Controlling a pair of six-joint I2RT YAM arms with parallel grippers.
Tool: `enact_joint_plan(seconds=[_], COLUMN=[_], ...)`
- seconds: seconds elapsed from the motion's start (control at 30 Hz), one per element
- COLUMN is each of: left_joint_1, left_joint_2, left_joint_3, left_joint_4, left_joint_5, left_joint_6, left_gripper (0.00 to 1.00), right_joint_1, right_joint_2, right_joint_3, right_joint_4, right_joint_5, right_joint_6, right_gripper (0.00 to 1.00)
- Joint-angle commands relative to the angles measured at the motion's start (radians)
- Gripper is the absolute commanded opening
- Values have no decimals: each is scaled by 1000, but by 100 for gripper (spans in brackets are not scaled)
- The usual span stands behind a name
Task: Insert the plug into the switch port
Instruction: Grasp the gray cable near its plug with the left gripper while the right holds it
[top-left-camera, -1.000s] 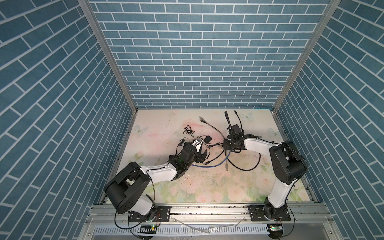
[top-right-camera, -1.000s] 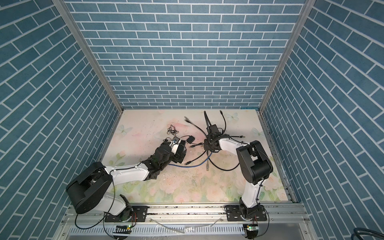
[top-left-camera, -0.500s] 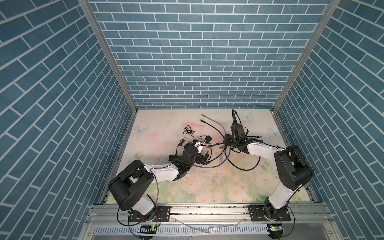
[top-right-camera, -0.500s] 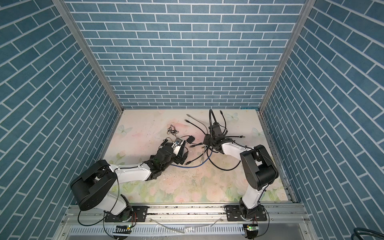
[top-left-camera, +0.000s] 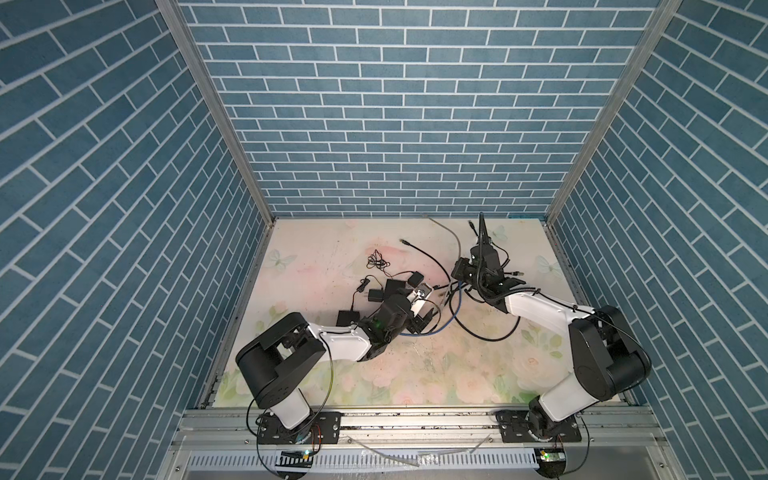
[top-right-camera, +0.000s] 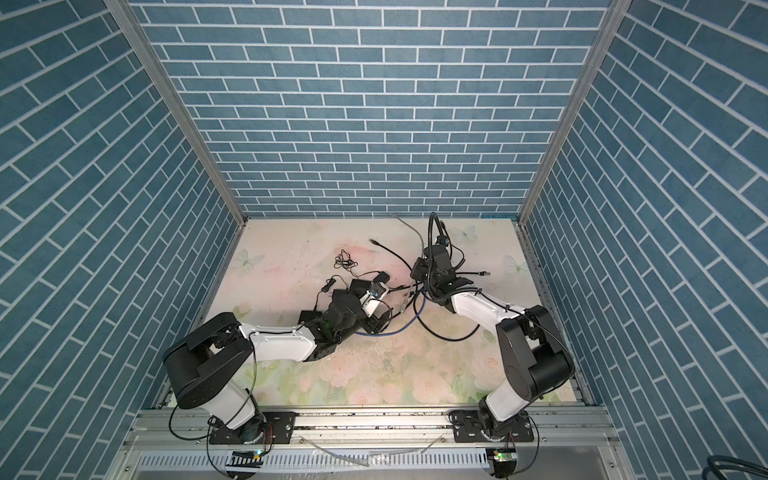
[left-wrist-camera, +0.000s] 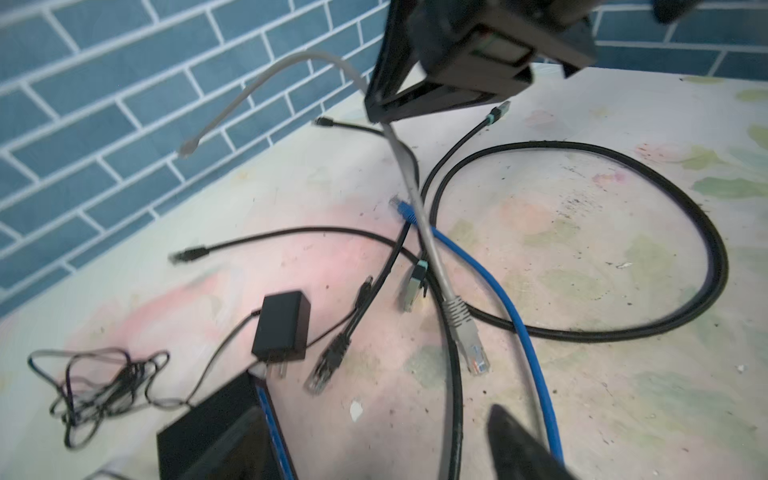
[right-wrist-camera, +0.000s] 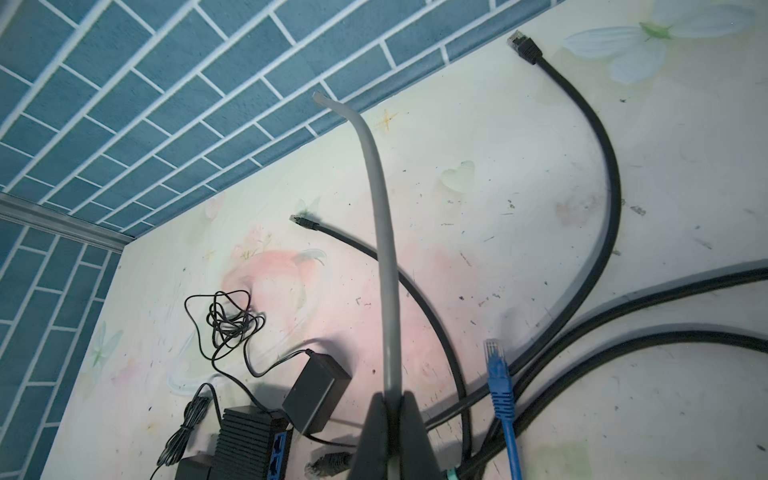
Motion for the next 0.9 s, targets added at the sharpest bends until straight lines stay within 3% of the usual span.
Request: enact_joint_plan(seconds=[0.0, 0.57, 0.77, 0.87], left_joint_1=[-21, -55, -59, -59], left_joint_2=[49, 254, 291, 292], left_joint_3=[53, 256, 280, 281], left_joint_4=[49, -24, -34, -36], left_joint_5=[27, 99, 50, 41], left_joint_6=[16, -29, -25, -16], left_gripper=[74, 77, 74, 67], right_joint_1=[-3, -3, -3, -3], right_joint_2=[-36, -139, -174, -197], right_joint_3=[-36, -85, -106, -121], right_joint_4=[5, -20, -22, -23], right_joint_5=[28, 49, 58, 71], right_joint_6=[48, 35, 34, 31], right_gripper=[0, 0, 0, 0])
